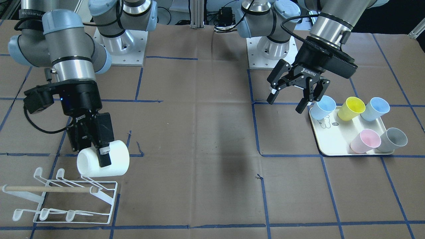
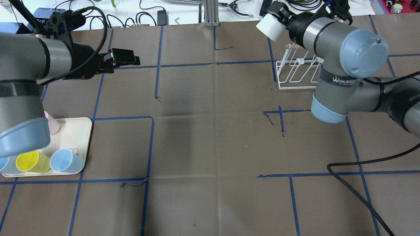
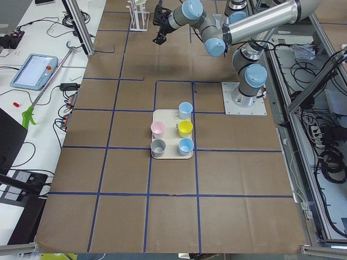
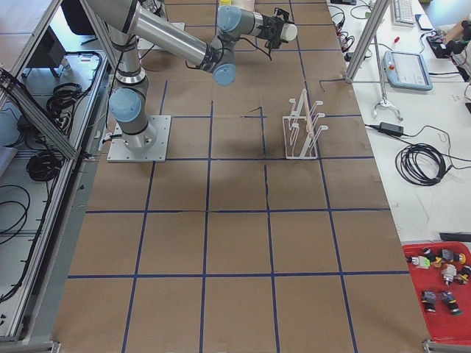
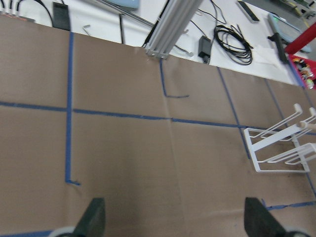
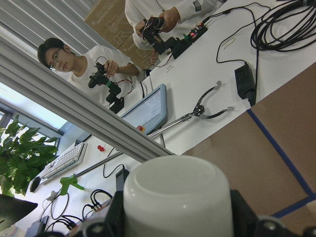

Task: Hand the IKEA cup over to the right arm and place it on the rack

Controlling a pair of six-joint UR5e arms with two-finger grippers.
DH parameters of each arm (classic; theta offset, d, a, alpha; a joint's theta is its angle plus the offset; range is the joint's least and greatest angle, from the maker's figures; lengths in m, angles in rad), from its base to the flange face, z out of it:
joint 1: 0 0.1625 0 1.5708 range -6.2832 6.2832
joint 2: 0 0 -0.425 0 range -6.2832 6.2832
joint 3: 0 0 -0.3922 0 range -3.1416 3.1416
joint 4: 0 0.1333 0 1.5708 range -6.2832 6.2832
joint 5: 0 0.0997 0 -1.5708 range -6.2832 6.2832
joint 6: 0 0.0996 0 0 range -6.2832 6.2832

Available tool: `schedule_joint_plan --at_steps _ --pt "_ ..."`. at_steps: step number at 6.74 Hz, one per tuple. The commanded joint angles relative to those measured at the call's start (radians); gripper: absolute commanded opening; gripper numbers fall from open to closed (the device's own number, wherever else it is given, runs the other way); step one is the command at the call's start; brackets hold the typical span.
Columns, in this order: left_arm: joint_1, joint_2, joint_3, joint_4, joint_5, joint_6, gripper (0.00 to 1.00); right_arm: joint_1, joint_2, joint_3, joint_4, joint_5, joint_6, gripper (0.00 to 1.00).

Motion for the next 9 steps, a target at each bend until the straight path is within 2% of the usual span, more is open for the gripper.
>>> schedule_joint_plan --at_steps 1,2,3,6,7,9 --pt "-0.055 -0.101 0.23 -0.337 0.24 0.0 0.99 -0.061 0.045 -0.043 -0.058 -0.026 -0.379 0.22" --pt "-0.098 -0.154 0.345 -0.466 0.337 -0.003 0.99 -0.068 0.09 -0.069 -0.11 -0.031 -0.474 0.22" --pt "-0.127 -0.184 0.416 -0.573 0.424 -0.009 0.99 -0.069 0.156 -0.117 -0.168 -0.057 -0.528 0.22" --pt "-0.137 -0.173 0.374 -0.571 0.424 -0.012 0.99 -0.091 0.278 -0.158 -0.212 -0.059 -0.561 0.22" --pt "-0.137 -0.172 0.369 -0.559 0.384 -0.017 0.99 -0.092 0.302 -0.158 -0.224 -0.059 -0.561 0.22" --pt "-0.138 -0.172 0.371 -0.542 0.382 -0.017 0.99 -0.092 0.319 -0.143 -0.261 -0.069 -0.561 0.22"
